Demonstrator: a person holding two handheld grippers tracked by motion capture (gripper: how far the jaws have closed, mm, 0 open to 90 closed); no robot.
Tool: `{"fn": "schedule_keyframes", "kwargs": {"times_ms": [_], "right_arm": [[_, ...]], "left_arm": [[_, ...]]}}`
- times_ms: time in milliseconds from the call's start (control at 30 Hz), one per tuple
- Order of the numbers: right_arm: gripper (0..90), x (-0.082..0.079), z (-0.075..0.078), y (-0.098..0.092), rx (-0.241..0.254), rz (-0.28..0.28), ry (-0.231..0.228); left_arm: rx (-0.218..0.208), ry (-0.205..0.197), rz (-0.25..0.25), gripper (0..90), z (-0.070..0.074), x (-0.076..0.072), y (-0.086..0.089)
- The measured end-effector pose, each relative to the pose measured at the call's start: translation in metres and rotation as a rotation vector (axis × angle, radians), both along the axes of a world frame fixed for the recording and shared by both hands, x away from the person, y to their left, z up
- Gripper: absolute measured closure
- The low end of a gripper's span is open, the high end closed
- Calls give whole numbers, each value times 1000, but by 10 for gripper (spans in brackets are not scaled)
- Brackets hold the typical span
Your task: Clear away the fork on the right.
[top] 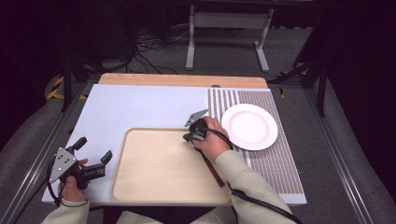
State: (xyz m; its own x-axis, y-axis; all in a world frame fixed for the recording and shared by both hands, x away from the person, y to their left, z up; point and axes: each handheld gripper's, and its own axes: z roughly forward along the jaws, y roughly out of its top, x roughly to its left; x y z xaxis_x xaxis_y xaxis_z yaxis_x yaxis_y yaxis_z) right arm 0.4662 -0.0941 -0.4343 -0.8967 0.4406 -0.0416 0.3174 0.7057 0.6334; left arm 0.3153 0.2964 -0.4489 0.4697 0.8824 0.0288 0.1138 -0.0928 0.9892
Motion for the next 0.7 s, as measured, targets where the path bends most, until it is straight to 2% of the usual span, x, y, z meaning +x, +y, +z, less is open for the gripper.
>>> {"fn": "schedule_keyframes", "kwargs": {"times_ms": [233, 700], "right_arm": [[900, 4, -2, -14, -32, -31, -10], [900, 8, -2, -37, -58, -88, -14]], "left_arm": [[-3, 0, 0, 0, 0, 0, -1], [2, 4, -6, 0, 0, 1, -2]]}}
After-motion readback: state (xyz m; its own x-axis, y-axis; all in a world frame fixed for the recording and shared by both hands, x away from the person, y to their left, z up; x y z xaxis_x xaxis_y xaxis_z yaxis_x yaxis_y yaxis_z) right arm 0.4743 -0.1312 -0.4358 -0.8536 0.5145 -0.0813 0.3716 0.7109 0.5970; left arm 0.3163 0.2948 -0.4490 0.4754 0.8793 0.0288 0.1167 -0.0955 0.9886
